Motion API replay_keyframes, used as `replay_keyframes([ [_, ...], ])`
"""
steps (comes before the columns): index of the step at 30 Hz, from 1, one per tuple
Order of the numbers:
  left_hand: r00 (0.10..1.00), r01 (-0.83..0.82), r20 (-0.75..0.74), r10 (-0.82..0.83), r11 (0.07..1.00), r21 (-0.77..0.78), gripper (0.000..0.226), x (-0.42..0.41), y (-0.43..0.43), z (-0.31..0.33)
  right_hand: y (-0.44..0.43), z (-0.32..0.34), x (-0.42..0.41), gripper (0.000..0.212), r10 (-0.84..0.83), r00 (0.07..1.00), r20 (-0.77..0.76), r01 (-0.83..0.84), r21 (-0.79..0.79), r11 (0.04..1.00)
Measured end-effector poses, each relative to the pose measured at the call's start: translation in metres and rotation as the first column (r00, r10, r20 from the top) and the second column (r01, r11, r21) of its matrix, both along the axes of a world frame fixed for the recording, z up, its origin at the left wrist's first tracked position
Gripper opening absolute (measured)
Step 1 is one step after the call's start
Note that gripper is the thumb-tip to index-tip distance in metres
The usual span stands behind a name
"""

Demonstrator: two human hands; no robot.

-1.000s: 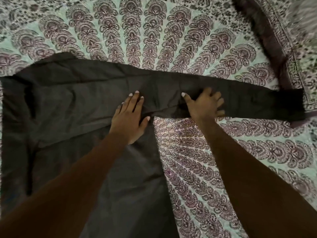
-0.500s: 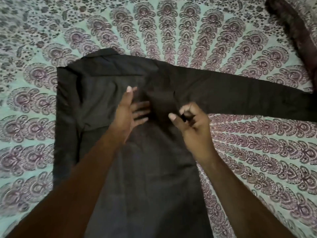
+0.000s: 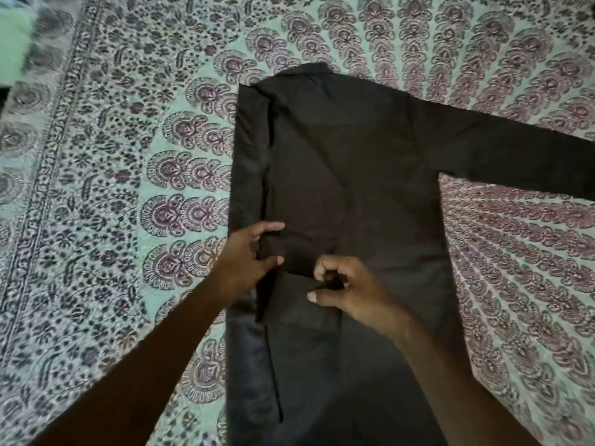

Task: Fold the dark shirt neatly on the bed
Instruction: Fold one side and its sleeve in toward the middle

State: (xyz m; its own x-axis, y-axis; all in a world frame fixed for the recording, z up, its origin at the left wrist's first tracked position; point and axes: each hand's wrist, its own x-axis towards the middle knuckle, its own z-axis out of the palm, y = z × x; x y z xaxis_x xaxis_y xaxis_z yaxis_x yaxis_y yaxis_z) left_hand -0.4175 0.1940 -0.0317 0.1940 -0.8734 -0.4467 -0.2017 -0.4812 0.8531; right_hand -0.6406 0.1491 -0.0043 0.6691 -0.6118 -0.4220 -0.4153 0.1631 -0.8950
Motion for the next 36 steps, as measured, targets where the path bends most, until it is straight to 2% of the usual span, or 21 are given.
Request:
replay_keyframes([
  [4, 0.994, -0.003, 0.107, 0.004, 1.0, -0.006, 0.065, -0.002, 0.048, -0.017, 0.029, -0.006, 0.002, 0.034, 0.132, 0.982, -0.134, -0.133, 0.003, 0.991],
  [8, 0.986, -0.066, 0.158, 0.058, 0.997, 0.043, 0.063, -0.01, 0.075, -0.029, 0.051, -0.016, 0.006, 0.03, 0.319, 0.899, -0.3, -0.354, -0.071, 0.932],
  [11, 0.954, -0.011, 0.3, -0.008, 0.998, 0.064, 0.071, -0.007, 0.088, -0.034, 0.065, -0.021, 0.005, 0.026, 0.378, 0.874, -0.304, -0.424, -0.098, 0.9],
  [16, 0.93, 0.125, 0.325, -0.171, 0.98, 0.157, 0.093, -0.006, 0.099, -0.041, 0.087, -0.032, -0.001, 0.026, 0.466, 0.801, -0.376, -0.552, -0.164, 0.817],
  [18, 0.902, 0.203, 0.346, -0.258, 0.961, 0.19, 0.099, -0.005, 0.102, -0.045, 0.098, -0.041, -0.006, 0.03, 0.517, 0.767, -0.38, -0.62, -0.234, 0.749],
  [20, 0.859, 0.273, 0.39, -0.333, 0.94, 0.204, 0.105, -0.004, 0.105, -0.047, 0.11, -0.051, -0.011, 0.034, 0.592, 0.705, -0.39, -0.706, -0.317, 0.633],
  [22, 0.764, 0.304, 0.518, -0.383, 0.923, 0.234, 0.112, -0.008, 0.11, -0.046, 0.116, -0.058, -0.013, 0.036, 0.668, 0.616, -0.418, -0.787, -0.376, 0.49],
  [24, 0.649, 0.291, 0.659, -0.38, 0.924, 0.247, 0.117, -0.012, 0.119, -0.045, 0.12, -0.062, -0.016, 0.041, 0.702, 0.561, -0.44, -0.819, -0.418, 0.392],
  [25, 0.62, 0.287, 0.691, -0.371, 0.927, 0.241, 0.118, -0.012, 0.123, -0.045, 0.122, -0.063, -0.016, 0.042, 0.702, 0.559, -0.441, -0.817, -0.437, 0.377],
  [26, 0.599, 0.296, 0.705, -0.379, 0.923, 0.245, 0.12, -0.013, 0.128, -0.044, 0.123, -0.063, -0.016, 0.04, 0.691, 0.586, -0.423, -0.798, -0.449, 0.401],
  [29, 0.509, 0.376, 0.72, -0.471, 0.875, 0.306, 0.132, -0.013, 0.142, -0.048, 0.123, -0.07, -0.014, 0.02, 0.557, 0.758, -0.338, -0.632, -0.59, 0.502],
  [31, 0.468, 0.403, 0.711, -0.525, 0.843, 0.357, 0.142, -0.013, 0.15, -0.052, 0.117, -0.079, -0.012, 0.014, 0.459, 0.839, -0.293, -0.512, -0.71, 0.483],
  [33, 0.444, 0.402, 0.708, -0.549, 0.828, 0.39, 0.148, -0.013, 0.156, -0.057, 0.107, -0.088, -0.009, 0.029, 0.423, 0.844, -0.33, -0.502, -0.765, 0.403],
  [36, 0.422, 0.409, 0.694, -0.583, 0.806, 0.429, 0.15, -0.009, 0.158, -0.065, 0.087, -0.101, -0.001, 0.064, 0.445, 0.764, -0.467, -0.614, -0.737, 0.281],
])
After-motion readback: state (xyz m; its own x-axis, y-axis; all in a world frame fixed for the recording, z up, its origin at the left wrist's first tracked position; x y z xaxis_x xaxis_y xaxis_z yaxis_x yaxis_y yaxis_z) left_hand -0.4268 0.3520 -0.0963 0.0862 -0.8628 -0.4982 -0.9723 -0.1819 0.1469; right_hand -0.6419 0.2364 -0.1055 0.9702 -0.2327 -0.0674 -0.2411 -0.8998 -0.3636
